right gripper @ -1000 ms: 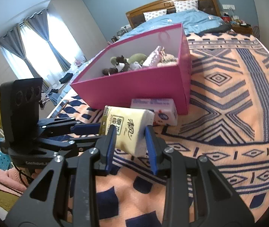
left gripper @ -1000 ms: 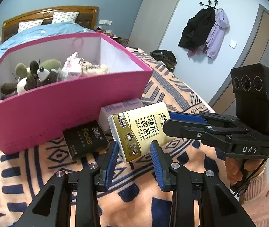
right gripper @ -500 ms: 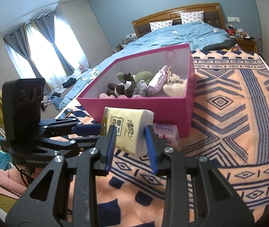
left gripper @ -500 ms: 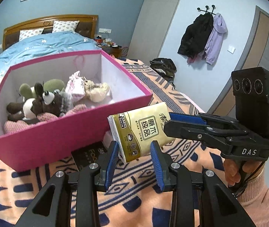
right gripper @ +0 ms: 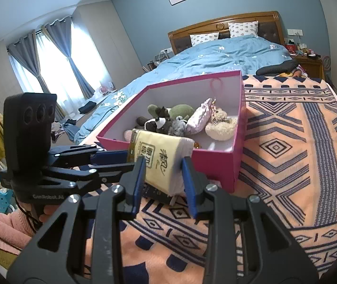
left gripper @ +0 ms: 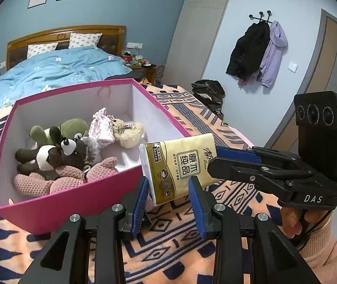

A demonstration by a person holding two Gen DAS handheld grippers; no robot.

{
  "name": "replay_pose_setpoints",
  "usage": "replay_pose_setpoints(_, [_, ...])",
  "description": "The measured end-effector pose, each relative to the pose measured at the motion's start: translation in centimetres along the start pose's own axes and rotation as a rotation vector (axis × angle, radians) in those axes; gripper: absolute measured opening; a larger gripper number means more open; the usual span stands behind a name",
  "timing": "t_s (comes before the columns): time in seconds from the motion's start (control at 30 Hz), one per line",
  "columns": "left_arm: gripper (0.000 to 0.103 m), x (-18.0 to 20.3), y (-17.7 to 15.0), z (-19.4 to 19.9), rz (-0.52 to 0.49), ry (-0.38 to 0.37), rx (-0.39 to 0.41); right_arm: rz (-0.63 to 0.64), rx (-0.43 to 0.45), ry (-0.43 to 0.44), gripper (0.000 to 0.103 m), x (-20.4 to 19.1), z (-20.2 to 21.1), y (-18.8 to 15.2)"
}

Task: Organize objects
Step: 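Carry the gold tissue pack into the box and open the right gripper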

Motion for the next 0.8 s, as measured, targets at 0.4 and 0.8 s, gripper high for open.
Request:
replay_pose_setpoints(0.4, [0.035,-0.9,1.9,-0.4,-0.001,0.018,0.010,0.002,0.022,0.006,0.034,0.5,-0.5,2.0])
replay_pose_setpoints(0.8, [0.035,-1.9,3.1,-1.3,0.026,0.026,0.012,0.002,0.030,0.010,0.034,0.9,-1.1,3.5])
Point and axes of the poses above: each gripper's, at about its wrist camera, not at the fingertips, and z roughly against the way its jaws point, x to its right, y to its top, the point moved 5 cm from there along -z, roughly the way its jaws point, and after that the axes turned 9 degrees about -y, right-handed, at the moved point
